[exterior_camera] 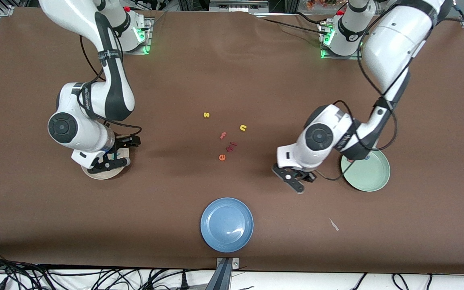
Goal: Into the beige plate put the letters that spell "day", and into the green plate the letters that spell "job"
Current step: 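Release the y on the beige plate while the left gripper carries the l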
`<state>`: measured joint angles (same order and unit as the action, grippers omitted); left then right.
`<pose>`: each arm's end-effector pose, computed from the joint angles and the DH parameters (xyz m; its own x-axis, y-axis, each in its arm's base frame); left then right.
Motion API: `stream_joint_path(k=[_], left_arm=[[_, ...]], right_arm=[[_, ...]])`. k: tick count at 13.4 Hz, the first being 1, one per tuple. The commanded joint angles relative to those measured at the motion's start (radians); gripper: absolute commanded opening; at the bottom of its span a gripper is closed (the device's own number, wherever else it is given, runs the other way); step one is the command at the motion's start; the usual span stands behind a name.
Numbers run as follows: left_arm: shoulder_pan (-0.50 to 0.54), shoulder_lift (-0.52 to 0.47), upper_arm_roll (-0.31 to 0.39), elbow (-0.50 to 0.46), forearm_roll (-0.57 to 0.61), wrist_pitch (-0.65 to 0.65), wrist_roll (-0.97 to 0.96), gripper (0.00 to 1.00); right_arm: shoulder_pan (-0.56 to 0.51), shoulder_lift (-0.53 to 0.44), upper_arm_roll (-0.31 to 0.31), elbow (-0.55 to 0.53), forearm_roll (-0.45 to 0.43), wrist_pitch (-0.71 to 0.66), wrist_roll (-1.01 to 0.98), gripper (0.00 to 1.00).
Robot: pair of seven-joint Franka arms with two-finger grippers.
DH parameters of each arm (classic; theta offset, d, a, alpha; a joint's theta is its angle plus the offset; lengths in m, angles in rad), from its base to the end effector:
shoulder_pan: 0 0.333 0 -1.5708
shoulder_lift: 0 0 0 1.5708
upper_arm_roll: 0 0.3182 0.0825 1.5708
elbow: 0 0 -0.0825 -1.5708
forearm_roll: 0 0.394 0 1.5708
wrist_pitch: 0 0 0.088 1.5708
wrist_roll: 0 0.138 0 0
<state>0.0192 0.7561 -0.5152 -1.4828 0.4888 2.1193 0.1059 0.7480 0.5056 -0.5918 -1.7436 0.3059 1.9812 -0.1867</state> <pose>0.6736 -0.2631 0.2315 0.7349 -0.6779 -0.0193 -0.6775 -0.7327 -0.0648 0.6236 0.1505 0.2776 0.9597 0.2255 -0.1676 0.2267 -0.9739 -0.0124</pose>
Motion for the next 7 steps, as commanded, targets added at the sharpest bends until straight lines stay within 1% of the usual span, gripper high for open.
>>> stream_joint_path(k=[1, 2, 4, 5, 6, 7], left_arm=[[0.114, -0.063, -0.008, -0.06, 0.0, -0.05, 0.142, 0.0], [0.167, -0.086, -0.008, -0.083, -0.003, -0.059, 0.209, 0.0], [0.296, -0.15, -0.017, -0.193, -0.036, -0.05, 0.276, 0.0], [0.365, -0.171, -0.052, -0.236, -0.038, -0.05, 0.285, 0.0], [0.449, -0.184, -0.092, -0.275, -0.038, -0.05, 0.302, 0.0], [0.523, -0.184, -0.139, -0.309, -0.033, -0.048, 0.313, 0.0]], right_arm=[[0.024, 0.013, -0.005, 0.062, -0.028, -0.092, 0.107, 1.0], [0.033, 0.013, -0.006, 0.094, -0.03, -0.145, 0.128, 1.0], [0.068, 0.008, -0.011, 0.13, -0.045, -0.209, 0.174, 1.0], [0.061, -0.022, 0.006, 0.139, -0.086, -0.25, 0.243, 1.0], [0.016, -0.063, 0.077, 0.141, -0.144, -0.272, 0.301, 1.0], [-0.046, -0.099, 0.19, 0.144, -0.216, -0.292, 0.349, 1.0]])
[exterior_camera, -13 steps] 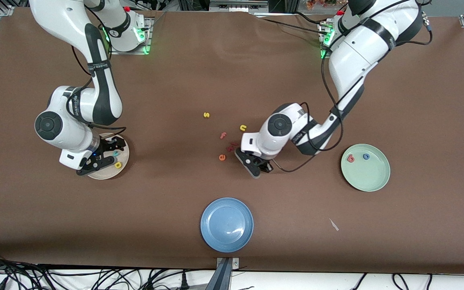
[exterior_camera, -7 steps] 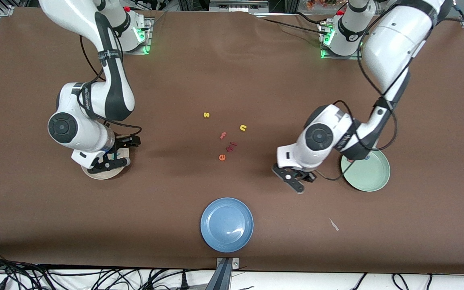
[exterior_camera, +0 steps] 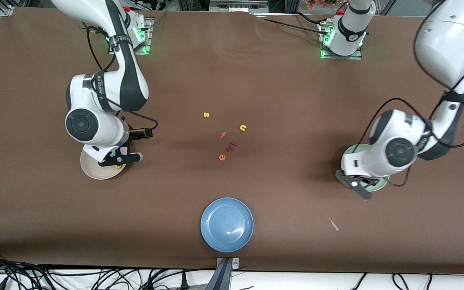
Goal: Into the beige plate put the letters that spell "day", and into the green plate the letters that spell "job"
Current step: 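Release the y on the beige plate while the left gripper carries the l, then open the left gripper over the green plate while the right gripper withdraws to rest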
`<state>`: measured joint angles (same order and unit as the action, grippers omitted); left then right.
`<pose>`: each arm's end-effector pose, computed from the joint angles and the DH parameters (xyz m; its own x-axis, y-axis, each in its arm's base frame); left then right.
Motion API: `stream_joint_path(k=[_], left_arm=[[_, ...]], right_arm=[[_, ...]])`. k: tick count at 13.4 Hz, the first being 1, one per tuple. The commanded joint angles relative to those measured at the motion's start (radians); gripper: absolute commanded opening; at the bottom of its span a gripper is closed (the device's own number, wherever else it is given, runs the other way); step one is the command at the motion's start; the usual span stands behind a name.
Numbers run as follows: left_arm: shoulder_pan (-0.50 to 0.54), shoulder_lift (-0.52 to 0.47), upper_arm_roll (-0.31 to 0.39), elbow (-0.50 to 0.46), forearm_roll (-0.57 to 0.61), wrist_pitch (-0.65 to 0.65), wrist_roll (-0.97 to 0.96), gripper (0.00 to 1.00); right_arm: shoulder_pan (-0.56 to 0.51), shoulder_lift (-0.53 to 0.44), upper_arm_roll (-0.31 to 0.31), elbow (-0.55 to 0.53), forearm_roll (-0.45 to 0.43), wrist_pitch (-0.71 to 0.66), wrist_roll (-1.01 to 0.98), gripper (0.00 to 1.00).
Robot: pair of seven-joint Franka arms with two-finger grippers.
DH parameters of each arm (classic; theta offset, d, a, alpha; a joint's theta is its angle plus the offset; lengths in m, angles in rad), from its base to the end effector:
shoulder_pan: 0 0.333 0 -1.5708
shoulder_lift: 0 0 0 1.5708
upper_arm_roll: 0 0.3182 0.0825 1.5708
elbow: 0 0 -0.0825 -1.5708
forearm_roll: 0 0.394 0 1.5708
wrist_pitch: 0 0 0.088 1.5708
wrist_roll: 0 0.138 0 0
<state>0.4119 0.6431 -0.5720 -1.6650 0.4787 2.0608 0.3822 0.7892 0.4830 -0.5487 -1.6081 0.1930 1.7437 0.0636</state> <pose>0.6703 -0.0381 0.2327 0.7397 -0.6586 -0.1381 -0.6656 -0.7463 -0.0059 0.6078 0.2072 0.3287 0.9577 0.1178 -0.2626 0.1453 -0.9855 0.0877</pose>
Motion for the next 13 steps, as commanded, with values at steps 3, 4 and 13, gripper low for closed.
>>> stream_joint_path(k=[3, 4, 13], left_arm=[[0.218, -0.066, -0.106, -0.232, -0.015, 0.109, 0.035, 0.0], [0.228, -0.06, -0.106, -0.245, -0.015, 0.128, 0.035, 0.0], [0.223, 0.027, -0.095, -0.242, -0.014, 0.183, 0.024, 0.0]], right_arm=[[-0.295, -0.164, 0.387, 0.008, -0.254, -0.082, 0.185, 1.0], [-0.371, -0.202, 0.441, 0.007, -0.268, -0.091, 0.177, 1.0], [-0.645, -0.322, 0.488, 0.131, -0.265, -0.314, -0.127, 1.0]])
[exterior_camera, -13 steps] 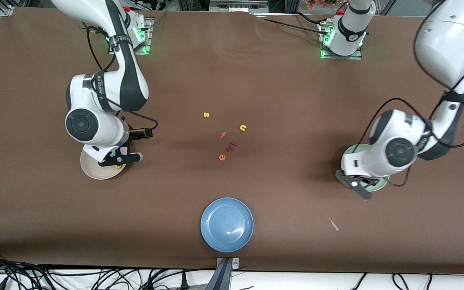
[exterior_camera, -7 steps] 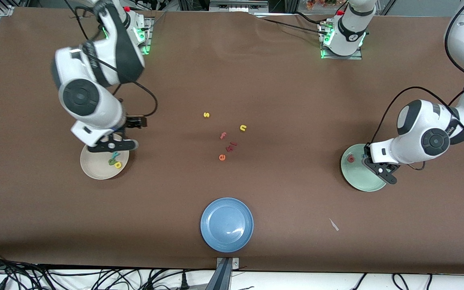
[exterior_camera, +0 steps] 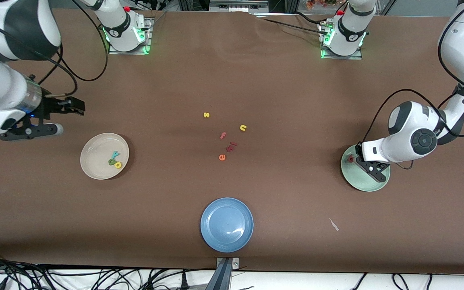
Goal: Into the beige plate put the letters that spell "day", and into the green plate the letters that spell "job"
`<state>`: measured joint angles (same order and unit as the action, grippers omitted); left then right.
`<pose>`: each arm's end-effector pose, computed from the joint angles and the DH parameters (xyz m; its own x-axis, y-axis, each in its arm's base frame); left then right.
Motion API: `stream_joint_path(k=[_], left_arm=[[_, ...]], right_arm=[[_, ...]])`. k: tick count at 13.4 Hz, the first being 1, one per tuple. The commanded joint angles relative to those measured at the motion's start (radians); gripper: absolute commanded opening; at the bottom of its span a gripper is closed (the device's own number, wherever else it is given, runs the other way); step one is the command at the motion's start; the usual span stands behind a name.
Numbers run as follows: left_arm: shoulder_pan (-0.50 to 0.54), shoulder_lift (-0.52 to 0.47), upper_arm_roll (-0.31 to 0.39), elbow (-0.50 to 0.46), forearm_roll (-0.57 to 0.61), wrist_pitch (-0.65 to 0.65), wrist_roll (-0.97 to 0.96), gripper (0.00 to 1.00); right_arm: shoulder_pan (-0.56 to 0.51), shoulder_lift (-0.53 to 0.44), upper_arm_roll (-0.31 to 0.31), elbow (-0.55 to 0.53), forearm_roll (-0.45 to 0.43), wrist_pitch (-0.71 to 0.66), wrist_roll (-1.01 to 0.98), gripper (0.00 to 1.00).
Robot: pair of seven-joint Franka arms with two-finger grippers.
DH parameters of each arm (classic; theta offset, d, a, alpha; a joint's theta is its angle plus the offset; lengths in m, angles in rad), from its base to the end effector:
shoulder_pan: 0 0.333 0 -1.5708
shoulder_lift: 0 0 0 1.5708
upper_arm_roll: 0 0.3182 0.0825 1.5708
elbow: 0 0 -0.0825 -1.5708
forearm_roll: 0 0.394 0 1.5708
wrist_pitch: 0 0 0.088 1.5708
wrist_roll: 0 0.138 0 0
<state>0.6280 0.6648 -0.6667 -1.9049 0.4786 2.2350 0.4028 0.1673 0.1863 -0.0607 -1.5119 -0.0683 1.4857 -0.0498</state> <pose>0.6120 0.0011 0.1612 0.7576 -0.6454 -0.0976 -0.6352 -0.7634 0.1171 0.5956 0.0564 0.5094 0.9659 0.1461 -0.2140 0.1640 -0.9841 0.0683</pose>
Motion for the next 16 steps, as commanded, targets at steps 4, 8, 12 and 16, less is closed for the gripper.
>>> stream_joint_path(k=[4, 8, 12, 16], left_arm=[[0.007, 0.006, -0.001, 0.009, -0.006, 0.009, 0.011, 0.0], [0.009, 0.006, -0.001, 0.01, -0.006, 0.008, 0.016, 0.99], [0.012, -0.028, -0.036, 0.087, -0.025, -0.099, 0.008, 1.0], [0.01, -0.03, -0.125, 0.324, -0.124, -0.448, -0.002, 1.0]], right_arm=[[-0.04, -0.053, -0.031, 0.01, 0.018, -0.074, 0.005, 1.0], [-0.034, -0.027, -0.068, 0.018, 0.067, -0.074, 0.014, 1.0], [-0.035, -0.025, -0.068, 0.018, 0.067, -0.071, 0.014, 1.0], [-0.038, -0.021, -0.068, 0.018, 0.071, -0.027, 0.014, 1.0]])
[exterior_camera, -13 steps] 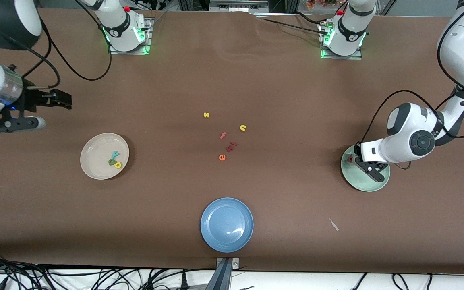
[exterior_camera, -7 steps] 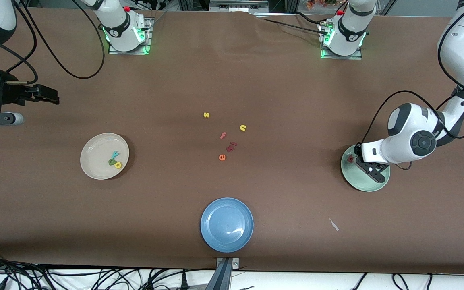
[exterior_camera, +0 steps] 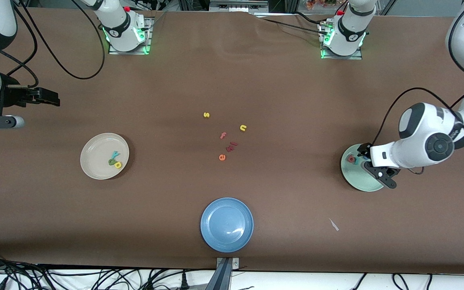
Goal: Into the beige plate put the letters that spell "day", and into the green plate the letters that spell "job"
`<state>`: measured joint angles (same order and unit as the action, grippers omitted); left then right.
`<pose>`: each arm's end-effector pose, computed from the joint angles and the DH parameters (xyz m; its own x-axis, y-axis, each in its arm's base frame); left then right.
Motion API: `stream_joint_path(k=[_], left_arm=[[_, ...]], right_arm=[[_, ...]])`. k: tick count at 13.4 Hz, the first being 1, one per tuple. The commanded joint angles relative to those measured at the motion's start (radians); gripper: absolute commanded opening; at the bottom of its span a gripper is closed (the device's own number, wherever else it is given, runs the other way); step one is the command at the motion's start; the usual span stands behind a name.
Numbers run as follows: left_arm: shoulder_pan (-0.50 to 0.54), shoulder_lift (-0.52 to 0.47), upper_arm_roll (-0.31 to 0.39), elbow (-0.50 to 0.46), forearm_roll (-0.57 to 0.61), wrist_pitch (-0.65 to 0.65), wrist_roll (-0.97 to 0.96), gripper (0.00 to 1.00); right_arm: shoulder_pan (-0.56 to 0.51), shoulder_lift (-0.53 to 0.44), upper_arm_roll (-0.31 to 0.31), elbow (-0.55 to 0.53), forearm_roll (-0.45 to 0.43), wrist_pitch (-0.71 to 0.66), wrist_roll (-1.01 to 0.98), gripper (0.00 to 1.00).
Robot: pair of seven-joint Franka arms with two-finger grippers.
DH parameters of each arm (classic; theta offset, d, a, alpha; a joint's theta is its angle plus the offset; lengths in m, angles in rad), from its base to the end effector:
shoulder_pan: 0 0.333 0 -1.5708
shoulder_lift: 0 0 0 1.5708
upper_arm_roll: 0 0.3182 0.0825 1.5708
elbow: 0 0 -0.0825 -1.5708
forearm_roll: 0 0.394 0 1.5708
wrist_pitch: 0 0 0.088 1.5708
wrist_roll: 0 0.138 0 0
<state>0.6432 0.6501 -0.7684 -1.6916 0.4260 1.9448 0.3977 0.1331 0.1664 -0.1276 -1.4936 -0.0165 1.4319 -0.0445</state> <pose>0.6501 -0.0019 0.2519 0.7756 -0.6160 -0.1380 -0.5999 -0.7873 0.1428 0.5881 0.0059 0.5267 0.9731 0.0445 -0.2262 0.0520 -0.9983 0.0275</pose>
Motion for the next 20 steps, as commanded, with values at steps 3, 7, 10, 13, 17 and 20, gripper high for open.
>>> stream_joint_path(k=[3, 7, 10, 13, 17, 20], left_arm=[[-0.043, -0.017, -0.074, 0.283, -0.102, -0.418, -0.071, 1.0], [-0.221, -0.183, -0.01, 0.334, -0.108, -0.545, -0.169, 1.0], [-0.387, -0.309, 0.223, 0.336, -0.165, -0.468, -0.172, 1.0], [-0.553, -0.417, 0.539, 0.302, -0.373, -0.394, -0.174, 1.0], [-0.671, -0.562, 0.718, 0.181, -0.481, -0.334, -0.438, 1.0], [-0.671, -0.612, 0.719, 0.119, -0.474, -0.336, -0.448, 1.0]], right_arm=[[-0.001, 0.001, -0.001, -0.001, 0.024, 0.067, 0.009, 1.0], [-0.004, 0.005, -0.001, -0.001, 0.024, 0.082, 0.008, 1.0], [-0.004, 0.007, -0.001, -0.001, 0.024, 0.081, 0.009, 1.0], [-0.004, 0.007, -0.001, -0.002, 0.024, 0.081, 0.009, 1.0], [-0.004, 0.007, -0.001, -0.002, 0.024, 0.078, 0.009, 1.0], [-0.004, 0.007, -0.001, -0.002, 0.024, 0.078, 0.009, 1.0]])
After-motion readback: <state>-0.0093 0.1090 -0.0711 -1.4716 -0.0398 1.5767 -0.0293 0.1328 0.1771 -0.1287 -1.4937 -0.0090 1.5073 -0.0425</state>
